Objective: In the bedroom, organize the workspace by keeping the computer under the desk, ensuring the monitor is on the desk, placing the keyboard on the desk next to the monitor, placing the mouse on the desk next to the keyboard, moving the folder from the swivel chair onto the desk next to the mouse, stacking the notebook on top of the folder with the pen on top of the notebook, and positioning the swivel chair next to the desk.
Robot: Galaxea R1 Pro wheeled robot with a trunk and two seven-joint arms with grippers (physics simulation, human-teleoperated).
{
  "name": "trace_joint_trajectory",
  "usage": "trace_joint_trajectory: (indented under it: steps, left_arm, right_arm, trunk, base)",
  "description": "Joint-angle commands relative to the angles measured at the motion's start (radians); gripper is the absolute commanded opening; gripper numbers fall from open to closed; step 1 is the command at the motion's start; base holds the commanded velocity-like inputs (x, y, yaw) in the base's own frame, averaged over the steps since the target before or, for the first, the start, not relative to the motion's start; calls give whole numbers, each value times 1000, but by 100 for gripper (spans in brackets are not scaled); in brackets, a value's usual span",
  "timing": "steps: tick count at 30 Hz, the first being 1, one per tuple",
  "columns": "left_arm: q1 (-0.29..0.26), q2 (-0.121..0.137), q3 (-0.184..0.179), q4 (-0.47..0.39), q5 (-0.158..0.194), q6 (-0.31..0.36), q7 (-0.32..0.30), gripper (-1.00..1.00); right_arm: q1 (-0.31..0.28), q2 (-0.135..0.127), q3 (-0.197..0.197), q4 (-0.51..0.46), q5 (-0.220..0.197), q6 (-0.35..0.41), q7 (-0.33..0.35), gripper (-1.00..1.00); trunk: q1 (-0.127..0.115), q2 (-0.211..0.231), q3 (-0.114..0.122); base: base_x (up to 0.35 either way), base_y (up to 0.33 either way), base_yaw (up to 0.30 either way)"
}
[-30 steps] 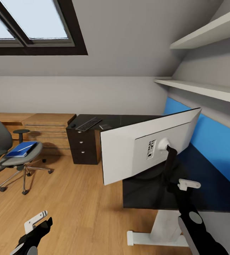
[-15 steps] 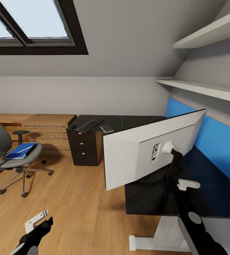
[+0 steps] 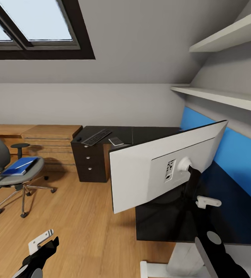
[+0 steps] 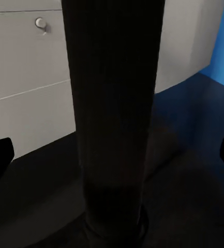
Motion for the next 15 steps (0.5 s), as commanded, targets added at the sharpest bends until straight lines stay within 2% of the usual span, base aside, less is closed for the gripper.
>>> trace_joint_trajectory:
  steps: [1,7,15]
  left_arm:
    - [0,0,-1,-2,8,4,6,100]
    - [0,0,-1,-1,8,2,6,100]
    - [0,0,-1,-1,8,3,6,100]
  right_arm:
    - [-1,-1,1,1,-10,-2,-5,100]
    - [-1,-2,-6,33,-11,-3,-8,100]
    - [-1,-2,-6,39,-10,-4,-9,100]
  trunk:
    - [0,-1,-1]
    - [0,-1,-1]
    - [0,-1,-1]
  base:
    - [10,-3,0]
    - [131,-1,0]
    - [22,0,0]
